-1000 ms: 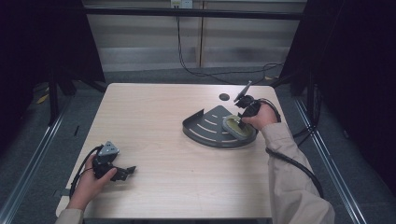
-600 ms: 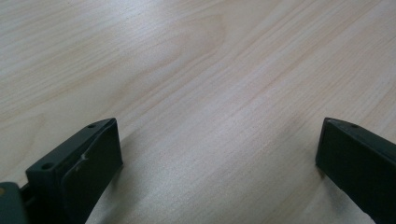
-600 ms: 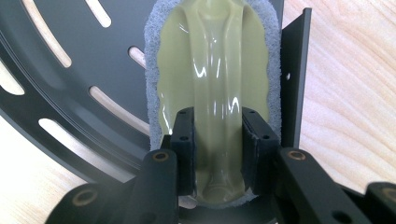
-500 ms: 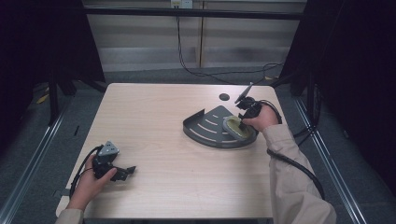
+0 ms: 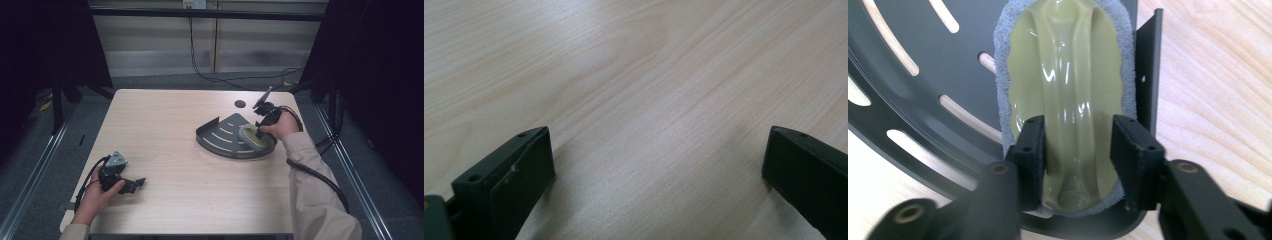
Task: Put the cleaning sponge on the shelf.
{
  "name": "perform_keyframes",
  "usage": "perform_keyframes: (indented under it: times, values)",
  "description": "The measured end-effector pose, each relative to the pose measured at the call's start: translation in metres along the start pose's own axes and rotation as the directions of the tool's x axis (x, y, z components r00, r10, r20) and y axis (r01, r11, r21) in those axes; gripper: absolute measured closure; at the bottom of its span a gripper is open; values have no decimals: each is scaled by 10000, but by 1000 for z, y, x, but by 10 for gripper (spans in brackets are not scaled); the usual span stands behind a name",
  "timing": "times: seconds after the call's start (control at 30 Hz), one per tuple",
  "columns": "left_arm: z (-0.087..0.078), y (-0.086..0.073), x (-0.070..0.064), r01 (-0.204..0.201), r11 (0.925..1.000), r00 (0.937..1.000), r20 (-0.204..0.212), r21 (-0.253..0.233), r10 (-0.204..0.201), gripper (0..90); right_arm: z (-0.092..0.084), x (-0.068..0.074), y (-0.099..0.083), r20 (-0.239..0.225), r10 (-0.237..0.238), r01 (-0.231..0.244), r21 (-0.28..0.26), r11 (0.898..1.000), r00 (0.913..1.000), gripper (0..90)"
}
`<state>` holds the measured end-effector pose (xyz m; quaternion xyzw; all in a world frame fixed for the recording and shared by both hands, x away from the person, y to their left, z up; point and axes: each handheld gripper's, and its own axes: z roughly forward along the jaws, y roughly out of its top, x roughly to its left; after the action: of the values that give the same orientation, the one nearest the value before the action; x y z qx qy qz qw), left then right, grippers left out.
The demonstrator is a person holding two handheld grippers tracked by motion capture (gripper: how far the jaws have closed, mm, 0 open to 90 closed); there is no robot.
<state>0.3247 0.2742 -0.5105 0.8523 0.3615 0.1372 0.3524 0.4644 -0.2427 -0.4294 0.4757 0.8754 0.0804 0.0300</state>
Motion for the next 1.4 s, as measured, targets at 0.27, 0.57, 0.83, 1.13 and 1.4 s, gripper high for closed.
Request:
perform_keyframes:
  times: [0.27,0.57,0.83,1.13,1.4]
  values:
    - [0,0,0,-3,10000,10000,3,8,3,0,-6,0,-2,31,219,-218,-188,9996,9998,402]
    - [0,0,0,-3,10000,10000,-9,5,3,0,-18,4,-3,3,204,-203,-481,9986,9998,293]
    - [0,0,0,-55,10000,10000,-38,5,55,0,-23,12,-8,-246,21,-38,-683,9977,9997,241]
    - [0,0,0,-21,10000,10000,-32,-10,21,0,-35,21,-14,-391,-327,295,-817,9962,9987,209]
    - [0,0,0,1,10000,10000,-17,-7,-1,0,-39,36,-20,-554,-809,771,-678,9947,9952,175]
